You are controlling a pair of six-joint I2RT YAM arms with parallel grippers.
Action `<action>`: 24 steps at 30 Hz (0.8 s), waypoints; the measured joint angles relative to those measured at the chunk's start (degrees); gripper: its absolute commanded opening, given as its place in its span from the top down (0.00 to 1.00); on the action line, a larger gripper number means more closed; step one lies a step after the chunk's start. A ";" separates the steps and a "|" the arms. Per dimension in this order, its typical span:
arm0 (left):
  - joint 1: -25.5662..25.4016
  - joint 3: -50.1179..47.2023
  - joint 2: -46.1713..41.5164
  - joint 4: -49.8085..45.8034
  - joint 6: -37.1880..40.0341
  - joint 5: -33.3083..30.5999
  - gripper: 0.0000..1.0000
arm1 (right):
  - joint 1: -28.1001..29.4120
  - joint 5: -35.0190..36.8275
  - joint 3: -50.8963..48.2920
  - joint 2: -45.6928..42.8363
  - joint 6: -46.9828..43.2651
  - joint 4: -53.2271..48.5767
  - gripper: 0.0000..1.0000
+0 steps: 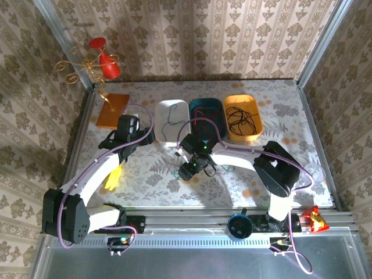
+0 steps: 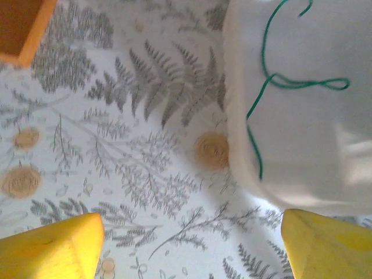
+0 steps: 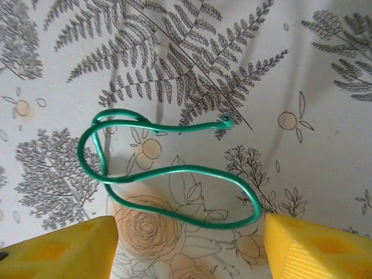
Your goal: Untangle the cables
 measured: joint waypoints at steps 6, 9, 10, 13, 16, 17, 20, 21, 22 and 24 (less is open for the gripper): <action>0.00 0.94 0.55 -0.28 -0.61 0.02 0.20 | 0.00 1.18 2.54 2.73 -2.23 -1.22 0.44; 0.00 2.23 1.90 0.39 -0.61 0.28 0.20 | 0.00 3.06 3.08 3.67 -2.91 -1.20 0.69; 0.00 2.47 2.27 0.70 -0.59 0.50 0.20 | -0.11 3.76 3.13 3.67 -2.91 -1.20 0.77; 0.00 2.60 2.73 2.10 -0.52 2.25 0.20 | -0.68 4.87 2.95 3.67 -2.60 -1.03 0.94; 0.00 2.51 2.73 4.48 0.15 6.08 0.20 | -1.18 4.76 1.60 2.45 -1.97 0.02 0.99; 0.00 2.25 2.71 5.84 0.55 7.91 0.20 | -1.55 4.28 0.42 1.31 -1.62 0.37 1.00; -0.13 1.22 2.69 9.44 1.42 14.75 0.20 | -3.54 1.60 -3.41 -3.93 0.11 1.42 1.00; -0.35 0.87 2.69 10.45 1.62 17.18 0.21 | -4.44 0.81 -4.33 -5.66 0.63 1.68 1.00; -0.63 0.46 2.69 11.69 1.81 19.93 0.21 | -5.68 -0.20 -5.31 -8.04 1.57 2.34 1.00; -1.60 -0.09 2.69 13.49 2.01 24.61 0.21 | -7.54 -1.70 -6.47 -11.61 3.13 3.63 1.00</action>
